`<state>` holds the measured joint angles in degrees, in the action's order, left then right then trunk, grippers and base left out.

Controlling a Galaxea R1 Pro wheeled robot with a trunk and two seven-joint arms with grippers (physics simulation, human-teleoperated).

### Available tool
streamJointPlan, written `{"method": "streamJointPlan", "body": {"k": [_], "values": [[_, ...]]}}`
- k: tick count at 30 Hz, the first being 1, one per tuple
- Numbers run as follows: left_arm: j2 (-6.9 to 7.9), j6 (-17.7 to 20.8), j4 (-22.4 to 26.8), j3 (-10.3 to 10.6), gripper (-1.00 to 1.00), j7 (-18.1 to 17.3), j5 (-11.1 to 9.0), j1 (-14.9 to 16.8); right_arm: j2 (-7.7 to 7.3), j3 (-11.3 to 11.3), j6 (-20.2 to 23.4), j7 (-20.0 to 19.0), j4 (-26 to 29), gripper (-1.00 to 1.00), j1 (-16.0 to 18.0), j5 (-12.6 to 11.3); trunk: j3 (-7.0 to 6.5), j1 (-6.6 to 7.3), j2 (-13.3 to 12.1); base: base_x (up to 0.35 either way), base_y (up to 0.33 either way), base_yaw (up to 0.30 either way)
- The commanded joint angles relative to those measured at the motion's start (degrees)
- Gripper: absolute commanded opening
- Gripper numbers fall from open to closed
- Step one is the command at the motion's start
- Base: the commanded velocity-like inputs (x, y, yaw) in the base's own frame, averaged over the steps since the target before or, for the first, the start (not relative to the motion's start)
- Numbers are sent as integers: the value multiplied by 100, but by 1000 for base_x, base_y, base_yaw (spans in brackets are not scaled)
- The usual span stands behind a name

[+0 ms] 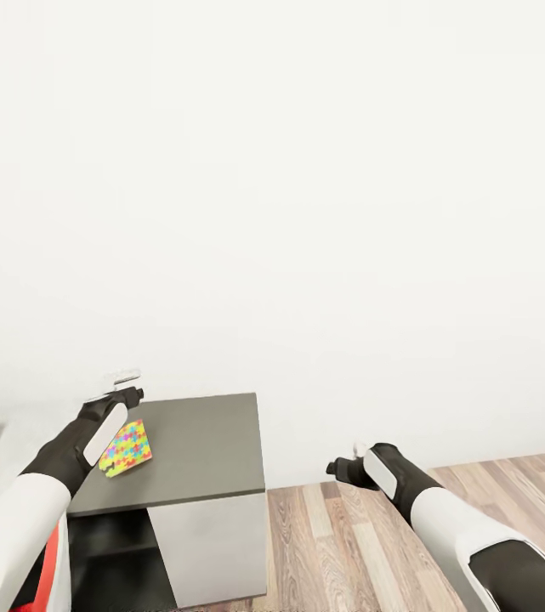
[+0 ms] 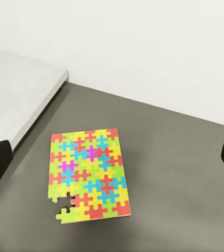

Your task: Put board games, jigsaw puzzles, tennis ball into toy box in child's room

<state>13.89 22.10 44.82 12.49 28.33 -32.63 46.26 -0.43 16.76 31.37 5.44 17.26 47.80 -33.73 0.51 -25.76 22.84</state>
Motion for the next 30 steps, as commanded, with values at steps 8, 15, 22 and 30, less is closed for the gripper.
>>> {"method": "streamJointPlan", "body": {"k": [8, 15, 22, 30], "values": [[9, -3, 9, 44, 100, 32, -50, 5, -9, 126, 13, 55, 14, 100, 1, -71, 22, -3, 7, 41, -135, -4], [2, -5, 17, 42, 100, 33, -50, 6, -2, 134, 12, 62, 14, 100, 1, -72, 23, -3, 7, 71, -237, 111], [3, -5, 18, 22, 100, 70, -44, 3, -3, 136, 12, 63, 14, 100, 1, -69, 23, -3, 7, 44, -74, 270], [1, 35, 17, 15, 100, 84, -42, 5, -3, 141, 17, 63, 14, 100, 1, -69, 23, -3, 7, 96, -58, 288]]}}
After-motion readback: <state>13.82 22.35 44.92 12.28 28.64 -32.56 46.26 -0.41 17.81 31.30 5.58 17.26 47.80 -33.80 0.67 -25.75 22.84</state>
